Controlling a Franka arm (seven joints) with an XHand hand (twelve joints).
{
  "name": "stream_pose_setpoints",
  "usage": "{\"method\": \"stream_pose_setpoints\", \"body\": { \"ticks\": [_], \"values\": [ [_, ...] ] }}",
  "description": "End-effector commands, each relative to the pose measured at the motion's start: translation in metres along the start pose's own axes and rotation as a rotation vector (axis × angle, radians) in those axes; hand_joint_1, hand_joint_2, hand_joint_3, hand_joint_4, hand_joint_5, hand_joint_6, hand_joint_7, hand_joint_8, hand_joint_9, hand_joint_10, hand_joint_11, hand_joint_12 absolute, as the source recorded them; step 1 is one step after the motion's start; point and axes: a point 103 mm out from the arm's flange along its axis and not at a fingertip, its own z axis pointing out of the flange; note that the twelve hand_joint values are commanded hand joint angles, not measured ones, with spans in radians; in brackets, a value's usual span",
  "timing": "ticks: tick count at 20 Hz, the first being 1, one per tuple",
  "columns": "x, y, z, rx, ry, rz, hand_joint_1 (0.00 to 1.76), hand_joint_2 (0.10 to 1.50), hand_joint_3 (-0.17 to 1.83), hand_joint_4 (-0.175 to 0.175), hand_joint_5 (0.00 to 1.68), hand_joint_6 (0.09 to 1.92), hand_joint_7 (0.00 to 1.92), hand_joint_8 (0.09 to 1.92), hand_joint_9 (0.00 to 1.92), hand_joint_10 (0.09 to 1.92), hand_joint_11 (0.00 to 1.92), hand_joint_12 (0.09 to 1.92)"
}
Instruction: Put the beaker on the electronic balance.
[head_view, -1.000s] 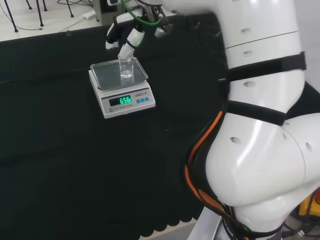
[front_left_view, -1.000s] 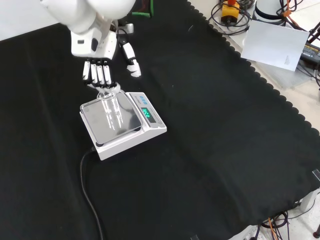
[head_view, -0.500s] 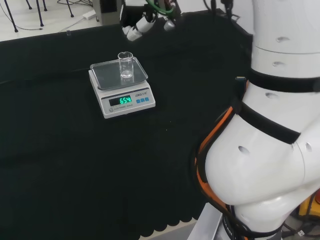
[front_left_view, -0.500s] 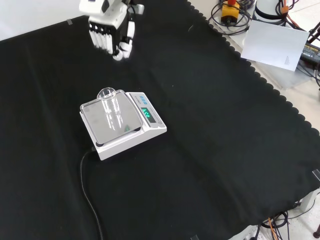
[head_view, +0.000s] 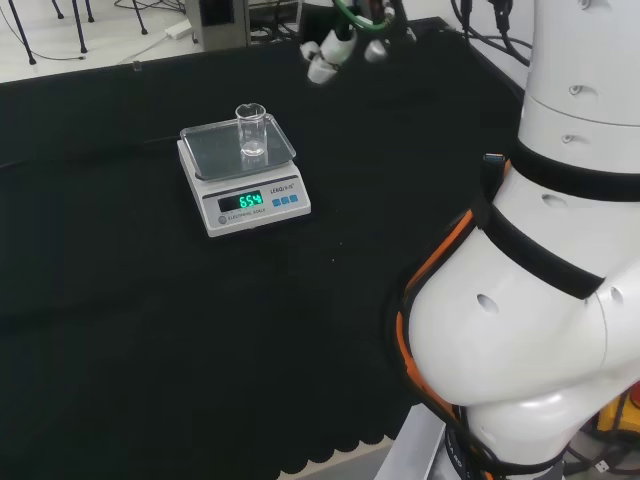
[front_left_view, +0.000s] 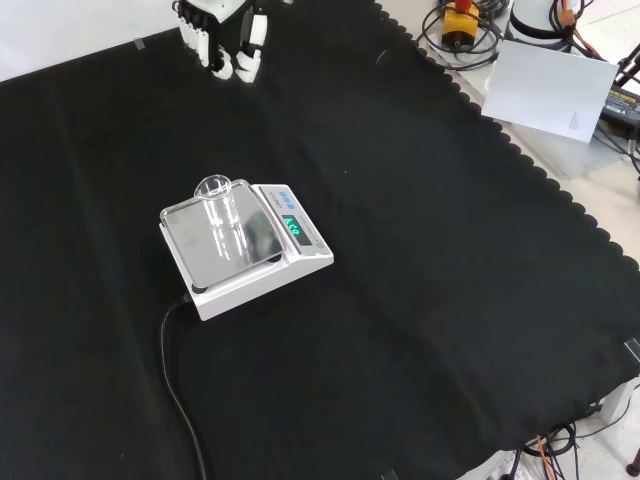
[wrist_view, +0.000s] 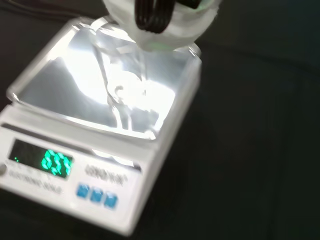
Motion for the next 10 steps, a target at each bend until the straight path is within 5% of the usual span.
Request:
{"method": "stream_pose_setpoints", "body": {
  "ticks": [1, 5, 10],
  "values": [
    [-0.025, -0.049, 0.037, 0.125, 0.062, 0.186, 1.17, 0.78, 0.57, -0.175, 1.09, 0.94, 1.39, 0.7, 1.38, 0.82, 1.36, 0.9],
    [-0.024, -0.064, 0.051, 0.179, 0.142, 0.252, 1.17, 0.78, 0.58, -0.175, 1.09, 0.95, 1.37, 0.7, 1.36, 0.8, 1.34, 0.91],
    [-0.019, -0.085, 0.062, 0.165, 0.14, 0.359, 1.17, 0.79, 0.58, -0.175, 1.07, 0.97, 1.35, 0.7, 1.35, 0.78, 1.32, 0.93]
  ]
}}
